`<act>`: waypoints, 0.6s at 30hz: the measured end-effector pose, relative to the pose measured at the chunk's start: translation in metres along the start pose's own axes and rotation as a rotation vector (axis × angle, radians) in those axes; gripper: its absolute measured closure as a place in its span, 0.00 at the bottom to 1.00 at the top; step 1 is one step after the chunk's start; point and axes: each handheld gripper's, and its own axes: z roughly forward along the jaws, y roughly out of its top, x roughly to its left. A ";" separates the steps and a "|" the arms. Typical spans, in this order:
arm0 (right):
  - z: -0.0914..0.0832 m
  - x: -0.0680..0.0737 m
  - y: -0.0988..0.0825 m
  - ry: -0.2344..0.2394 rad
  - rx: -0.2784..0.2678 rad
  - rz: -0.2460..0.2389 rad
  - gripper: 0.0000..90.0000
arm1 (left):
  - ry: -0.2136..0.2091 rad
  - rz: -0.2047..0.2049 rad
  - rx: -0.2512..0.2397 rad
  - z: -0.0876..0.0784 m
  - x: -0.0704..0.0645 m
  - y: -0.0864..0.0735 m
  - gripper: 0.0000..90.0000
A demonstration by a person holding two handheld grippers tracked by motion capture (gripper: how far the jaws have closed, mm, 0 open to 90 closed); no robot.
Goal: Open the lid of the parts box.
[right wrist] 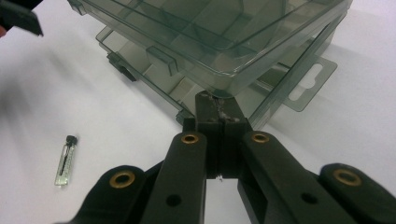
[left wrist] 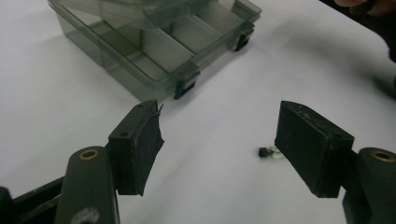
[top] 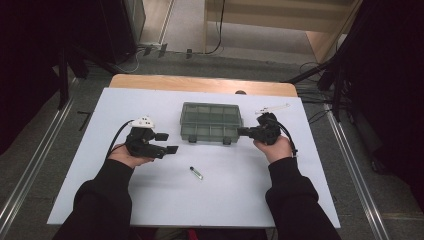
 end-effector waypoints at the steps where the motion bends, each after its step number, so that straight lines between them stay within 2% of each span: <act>1: 0.000 0.000 0.000 0.001 0.001 0.000 1.00 | -0.003 -0.001 -0.005 0.001 0.001 0.003 0.34; 2: 0.000 0.000 0.001 0.003 0.002 0.002 1.00 | -0.011 0.002 0.000 0.001 0.003 0.005 0.34; 7: -0.001 -0.001 0.002 0.008 0.001 0.004 1.00 | 0.001 0.035 0.031 0.007 0.009 0.015 0.34; 10: 0.000 -0.001 0.002 0.010 0.002 0.009 1.00 | 0.013 0.032 0.023 0.009 0.012 0.018 0.34; 13: 0.000 -0.002 0.002 0.012 0.002 0.011 1.00 | 0.009 0.019 -0.016 0.008 0.017 0.019 0.34; 18: -0.001 -0.002 0.004 0.011 0.000 0.011 1.00 | 0.019 0.001 -0.015 0.012 0.025 0.017 0.34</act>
